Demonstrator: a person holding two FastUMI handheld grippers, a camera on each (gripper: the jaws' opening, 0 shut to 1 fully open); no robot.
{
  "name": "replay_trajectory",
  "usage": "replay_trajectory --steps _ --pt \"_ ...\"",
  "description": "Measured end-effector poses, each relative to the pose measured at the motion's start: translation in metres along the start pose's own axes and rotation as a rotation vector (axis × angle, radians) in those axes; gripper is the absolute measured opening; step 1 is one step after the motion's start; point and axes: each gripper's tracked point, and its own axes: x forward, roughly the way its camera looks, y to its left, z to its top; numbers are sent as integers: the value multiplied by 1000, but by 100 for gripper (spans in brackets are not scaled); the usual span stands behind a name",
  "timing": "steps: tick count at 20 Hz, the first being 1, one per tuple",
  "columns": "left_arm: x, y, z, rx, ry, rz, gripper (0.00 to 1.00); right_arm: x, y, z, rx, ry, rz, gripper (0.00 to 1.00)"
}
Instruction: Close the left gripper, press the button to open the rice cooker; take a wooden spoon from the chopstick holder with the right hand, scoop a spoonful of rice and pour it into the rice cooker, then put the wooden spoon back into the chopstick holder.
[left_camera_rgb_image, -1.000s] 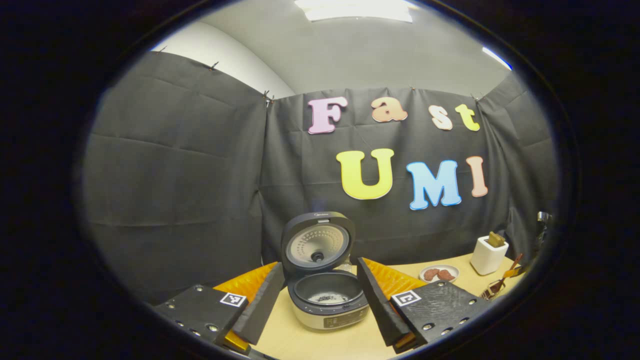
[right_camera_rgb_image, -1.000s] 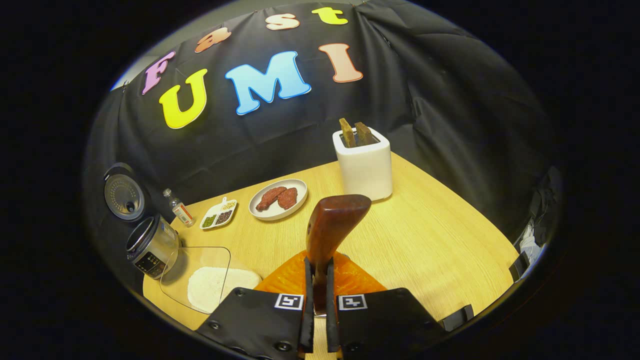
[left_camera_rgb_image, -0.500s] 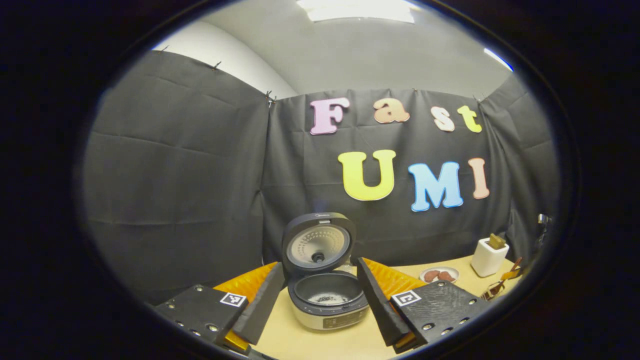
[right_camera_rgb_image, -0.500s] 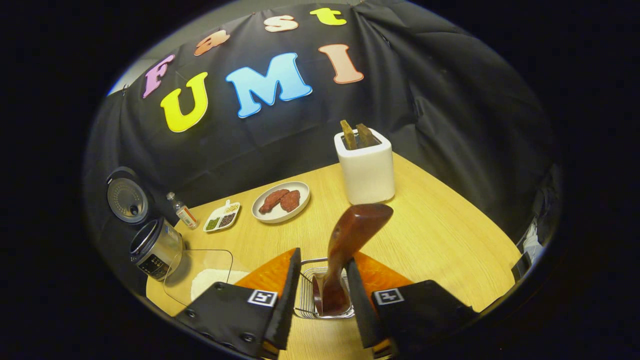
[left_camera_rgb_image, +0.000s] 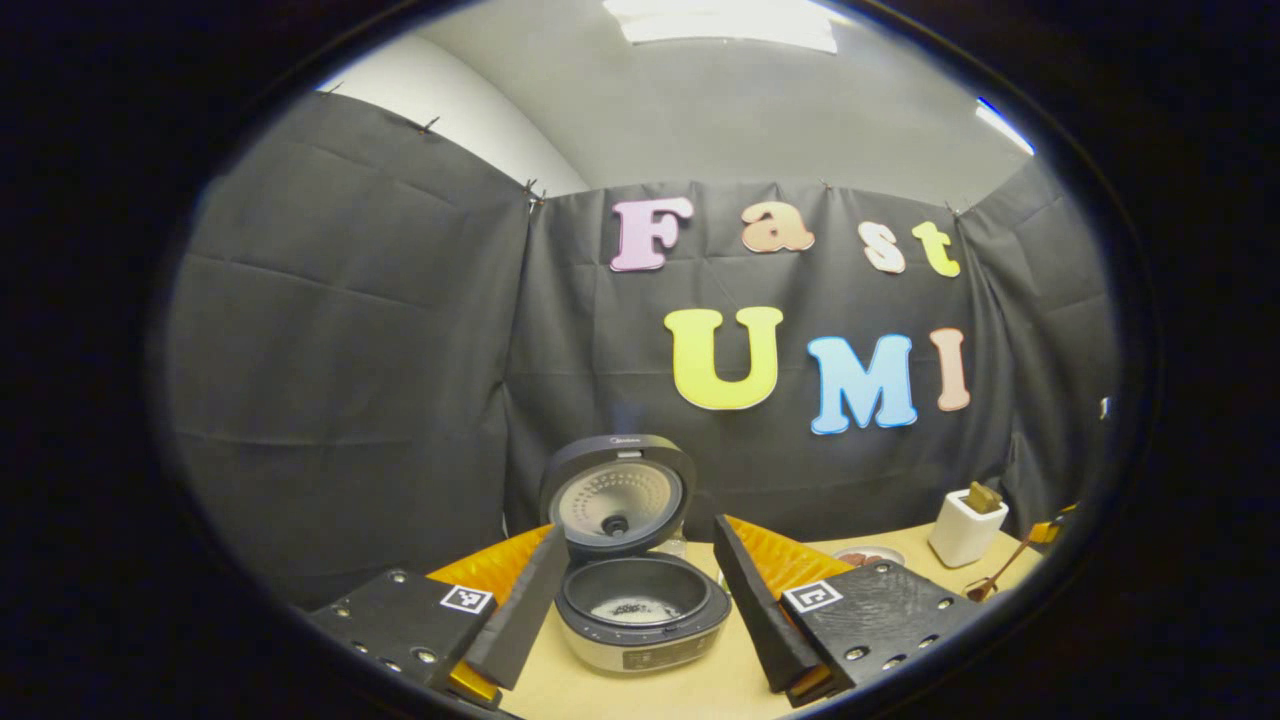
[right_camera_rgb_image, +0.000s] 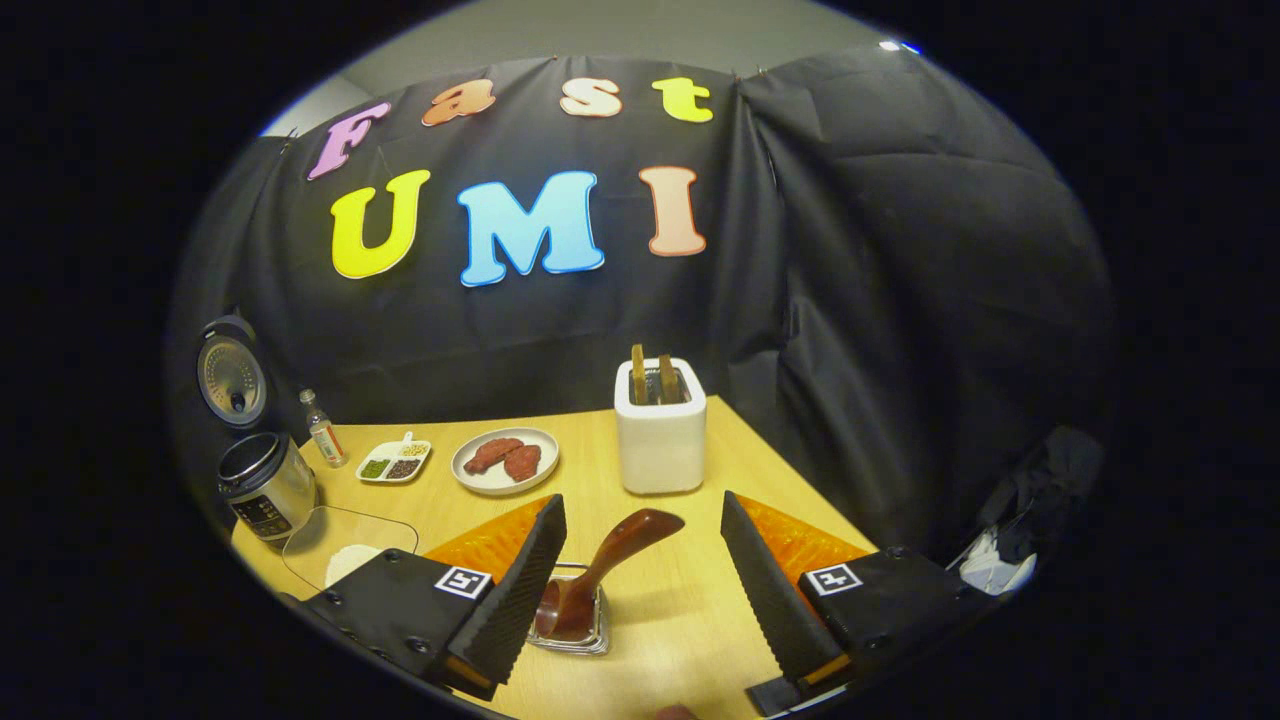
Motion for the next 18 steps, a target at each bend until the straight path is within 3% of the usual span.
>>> replay_trajectory --steps 2,7,17,18 --pt "12 0 4 -3 -1 -7 89 -21 -6 30 -50 -49 -25 98" --pt "56 2 23 -12 -19 -23 89 -42 -4 55 -92 -133 -80 99" --pt "180 27 48 -1 -25 -10 89 -66 4 42 -37 -133 -156 99" --pt "192 28 47 4 -24 -13 88 -66 6 39 -32 -128 -165 94"
